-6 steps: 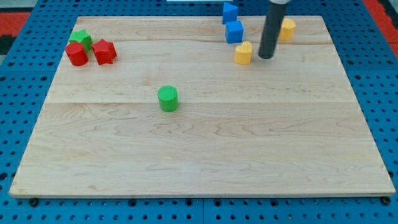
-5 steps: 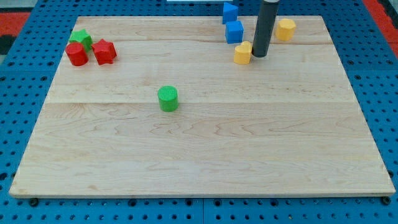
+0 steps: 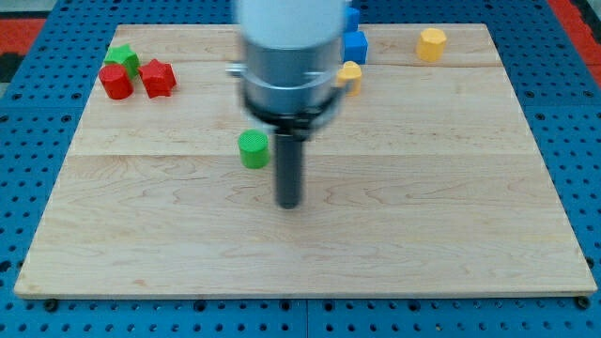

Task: Move the green circle close to the yellow heart

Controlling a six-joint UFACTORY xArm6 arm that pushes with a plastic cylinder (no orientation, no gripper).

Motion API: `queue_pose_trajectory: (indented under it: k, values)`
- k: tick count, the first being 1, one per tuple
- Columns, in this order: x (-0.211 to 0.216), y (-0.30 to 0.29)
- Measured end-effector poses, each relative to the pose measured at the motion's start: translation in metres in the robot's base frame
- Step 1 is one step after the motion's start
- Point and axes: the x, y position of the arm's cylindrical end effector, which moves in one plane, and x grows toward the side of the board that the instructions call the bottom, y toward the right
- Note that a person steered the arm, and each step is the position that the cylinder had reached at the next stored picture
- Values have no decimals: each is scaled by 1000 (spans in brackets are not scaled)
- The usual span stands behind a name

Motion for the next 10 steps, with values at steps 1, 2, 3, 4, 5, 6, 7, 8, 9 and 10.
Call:
queue_pose_trajectory:
  k: [1, 2, 3, 4, 5, 6, 7, 8, 9, 10]
  values:
    - [-33, -20]
    - [-61, -21]
    - [-73, -56]
    - [-88, -45]
    - [-92, -20]
    - [-95, 7]
    - [-95, 42]
    - [-96, 85]
    - [-92, 90]
    - [-99, 50]
